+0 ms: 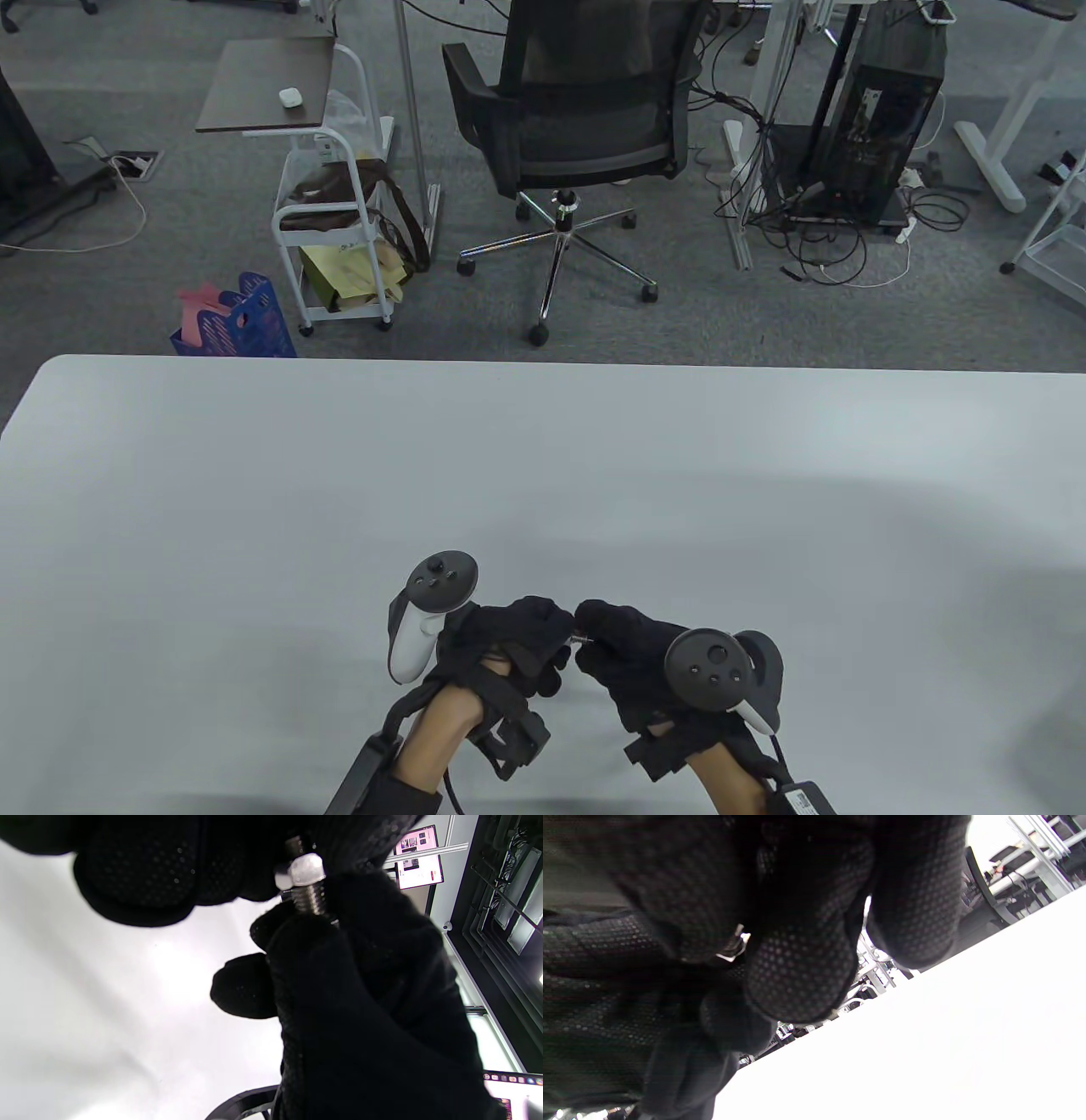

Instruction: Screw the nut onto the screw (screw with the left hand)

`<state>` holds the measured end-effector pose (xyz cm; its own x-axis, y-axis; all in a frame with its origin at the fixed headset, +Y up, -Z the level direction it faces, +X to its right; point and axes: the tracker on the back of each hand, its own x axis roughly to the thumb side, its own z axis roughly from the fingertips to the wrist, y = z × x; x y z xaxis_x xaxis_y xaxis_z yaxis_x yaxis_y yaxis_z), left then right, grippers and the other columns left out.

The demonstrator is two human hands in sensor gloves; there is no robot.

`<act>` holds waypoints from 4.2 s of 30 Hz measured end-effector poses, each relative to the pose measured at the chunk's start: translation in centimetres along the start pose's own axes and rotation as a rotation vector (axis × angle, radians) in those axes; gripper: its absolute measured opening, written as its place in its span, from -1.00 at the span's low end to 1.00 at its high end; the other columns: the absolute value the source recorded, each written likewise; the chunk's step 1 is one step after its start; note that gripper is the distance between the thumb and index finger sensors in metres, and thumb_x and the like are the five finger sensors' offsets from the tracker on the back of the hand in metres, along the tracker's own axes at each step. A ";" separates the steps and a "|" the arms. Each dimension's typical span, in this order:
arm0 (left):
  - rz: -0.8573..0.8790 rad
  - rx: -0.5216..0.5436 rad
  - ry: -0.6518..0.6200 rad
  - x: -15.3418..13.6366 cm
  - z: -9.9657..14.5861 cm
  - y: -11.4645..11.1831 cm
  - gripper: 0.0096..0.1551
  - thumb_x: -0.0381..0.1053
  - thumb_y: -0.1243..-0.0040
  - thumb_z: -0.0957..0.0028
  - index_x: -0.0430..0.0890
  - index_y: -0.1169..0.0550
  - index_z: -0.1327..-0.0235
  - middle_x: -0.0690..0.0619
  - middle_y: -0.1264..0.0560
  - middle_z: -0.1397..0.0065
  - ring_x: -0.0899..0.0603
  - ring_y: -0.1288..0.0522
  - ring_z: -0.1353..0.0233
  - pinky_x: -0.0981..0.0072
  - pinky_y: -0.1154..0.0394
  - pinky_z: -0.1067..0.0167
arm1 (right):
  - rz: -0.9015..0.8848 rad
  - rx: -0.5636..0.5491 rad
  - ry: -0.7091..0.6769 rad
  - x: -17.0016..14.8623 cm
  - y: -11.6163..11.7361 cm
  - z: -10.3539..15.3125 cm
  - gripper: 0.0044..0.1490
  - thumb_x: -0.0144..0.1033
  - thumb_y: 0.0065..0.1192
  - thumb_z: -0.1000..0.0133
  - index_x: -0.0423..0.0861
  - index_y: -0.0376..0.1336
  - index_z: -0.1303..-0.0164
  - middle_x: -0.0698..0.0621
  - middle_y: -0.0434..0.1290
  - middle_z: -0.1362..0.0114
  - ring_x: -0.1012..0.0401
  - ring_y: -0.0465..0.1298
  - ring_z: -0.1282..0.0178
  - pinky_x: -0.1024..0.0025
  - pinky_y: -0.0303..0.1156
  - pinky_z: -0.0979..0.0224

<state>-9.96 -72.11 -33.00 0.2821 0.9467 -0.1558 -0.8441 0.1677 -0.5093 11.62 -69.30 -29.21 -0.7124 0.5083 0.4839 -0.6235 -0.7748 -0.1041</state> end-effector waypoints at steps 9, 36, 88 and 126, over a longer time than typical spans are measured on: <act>-0.010 0.013 -0.017 0.0 0.0 -0.3 -0.29 0.14 -0.15 0.06 -0.33 -0.57 -0.16 -0.40 -0.58 -0.11 -0.40 -0.62 0.17 -0.27 -0.45 0.11 | 0.002 -0.041 0.010 -0.4 -0.4 0.1 -0.41 -0.13 0.55 0.24 0.00 0.46 -0.01 0.04 0.72 0.02 0.37 0.85 0.39 0.19 0.78 0.01; 0.038 -0.051 -0.015 -0.1 -0.2 -0.3 -0.35 0.08 -0.16 0.04 -0.35 -0.58 -0.13 -0.41 -0.58 -0.10 -0.40 -0.62 0.17 -0.27 -0.45 0.11 | 0.000 -0.053 0.006 -0.3 -0.3 0.2 -0.40 -0.11 0.54 0.24 0.00 0.45 -0.02 0.06 0.72 0.01 0.38 0.85 0.39 0.20 0.77 0.01; 0.053 -0.082 -0.016 0.1 0.0 -0.7 -0.35 0.05 -0.13 0.03 -0.32 -0.47 -0.21 -0.38 -0.50 -0.17 -0.37 -0.60 0.11 -0.24 -0.43 0.07 | 0.014 -0.072 -0.017 0.1 -0.9 0.2 -0.43 -0.12 0.53 0.22 0.01 0.46 0.00 0.06 0.72 0.02 0.37 0.84 0.38 0.18 0.77 0.01; 0.047 -0.123 -0.054 0.5 0.1 -0.4 -0.37 0.05 -0.13 0.02 -0.26 -0.45 -0.24 -0.32 -0.50 -0.20 -0.33 -0.60 0.10 -0.20 -0.44 0.06 | -0.104 -0.069 0.036 -0.9 -1.1 -0.2 -0.44 -0.10 0.50 0.22 0.03 0.45 0.00 0.08 0.72 0.02 0.38 0.83 0.38 0.20 0.76 -0.01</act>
<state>-9.53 -71.66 -32.76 0.2158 0.9666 -0.1380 -0.7926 0.0909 -0.6030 12.93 -68.84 -29.73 -0.6529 0.5987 0.4639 -0.7146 -0.6900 -0.1152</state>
